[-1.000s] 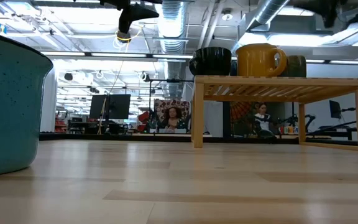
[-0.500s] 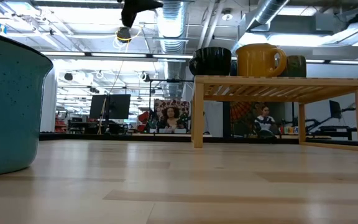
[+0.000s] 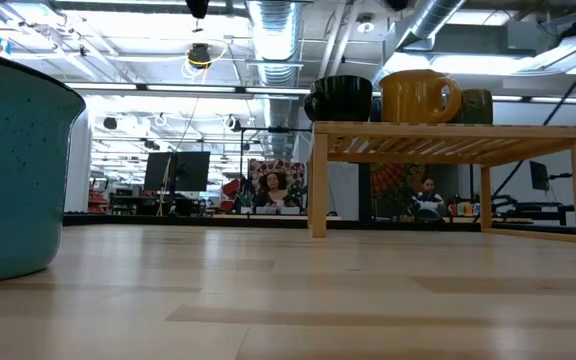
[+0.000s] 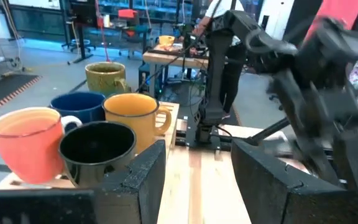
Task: Place coffee mugs
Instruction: Put the blue mug on the shelf
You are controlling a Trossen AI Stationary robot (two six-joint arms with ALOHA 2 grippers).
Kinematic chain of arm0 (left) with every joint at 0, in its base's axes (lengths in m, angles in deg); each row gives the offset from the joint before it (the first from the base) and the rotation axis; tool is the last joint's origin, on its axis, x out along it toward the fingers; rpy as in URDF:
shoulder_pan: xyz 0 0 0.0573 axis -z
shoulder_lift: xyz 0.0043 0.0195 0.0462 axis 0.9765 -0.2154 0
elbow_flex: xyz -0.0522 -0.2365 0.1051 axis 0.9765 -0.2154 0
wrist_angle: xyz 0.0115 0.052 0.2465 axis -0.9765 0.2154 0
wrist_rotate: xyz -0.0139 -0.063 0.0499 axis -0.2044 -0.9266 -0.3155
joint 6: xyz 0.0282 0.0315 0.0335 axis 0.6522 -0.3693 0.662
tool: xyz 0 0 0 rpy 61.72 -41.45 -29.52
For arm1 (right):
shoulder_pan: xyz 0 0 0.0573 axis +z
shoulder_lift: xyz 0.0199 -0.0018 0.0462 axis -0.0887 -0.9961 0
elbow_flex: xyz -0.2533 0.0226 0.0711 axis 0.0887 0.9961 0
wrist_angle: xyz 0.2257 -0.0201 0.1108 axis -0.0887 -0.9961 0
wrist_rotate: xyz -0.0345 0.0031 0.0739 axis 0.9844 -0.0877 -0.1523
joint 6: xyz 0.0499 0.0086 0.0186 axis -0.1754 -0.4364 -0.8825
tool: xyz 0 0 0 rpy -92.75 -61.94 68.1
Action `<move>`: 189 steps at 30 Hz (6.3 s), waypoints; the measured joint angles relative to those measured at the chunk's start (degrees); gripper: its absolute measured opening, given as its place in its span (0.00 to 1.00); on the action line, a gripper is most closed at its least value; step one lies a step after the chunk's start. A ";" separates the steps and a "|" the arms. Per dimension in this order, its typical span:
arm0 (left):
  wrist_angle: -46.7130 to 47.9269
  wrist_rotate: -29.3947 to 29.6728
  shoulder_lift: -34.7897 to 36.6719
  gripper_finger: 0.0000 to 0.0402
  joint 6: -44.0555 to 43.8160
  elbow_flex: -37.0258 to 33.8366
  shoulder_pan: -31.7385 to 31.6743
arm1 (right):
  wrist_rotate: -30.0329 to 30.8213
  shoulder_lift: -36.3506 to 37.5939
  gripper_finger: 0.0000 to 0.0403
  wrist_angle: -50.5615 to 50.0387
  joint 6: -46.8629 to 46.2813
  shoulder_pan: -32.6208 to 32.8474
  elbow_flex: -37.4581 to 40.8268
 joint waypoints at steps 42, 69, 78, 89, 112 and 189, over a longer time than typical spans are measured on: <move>-0.11 -0.88 0.39 0.42 -6.04 0.00 0.17 | -13.33 -46.84 0.05 -4.71 7.93 -5.42 -35.99; 0.44 -1.55 0.39 0.42 -6.73 -0.02 0.24 | -7.54 -37.21 0.05 -34.55 16.16 -5.13 -34.95; 16.51 -2.39 0.39 0.42 -6.66 0.00 5.84 | -7.44 -24.24 0.05 -35.39 6.69 0.45 -15.77; 33.32 1.61 -7.86 0.41 -9.44 2.54 25.82 | 5.81 -2.95 0.05 -29.53 -17.11 7.36 3.74; 63.61 -6.24 -42.85 0.00 3.85 25.77 44.25 | 10.47 0.24 0.05 -29.77 -15.08 7.91 4.44; 21.39 21.79 -29.57 0.00 4.77 9.48 22.40 | 14.74 -0.58 0.05 -20.10 -18.46 11.23 5.13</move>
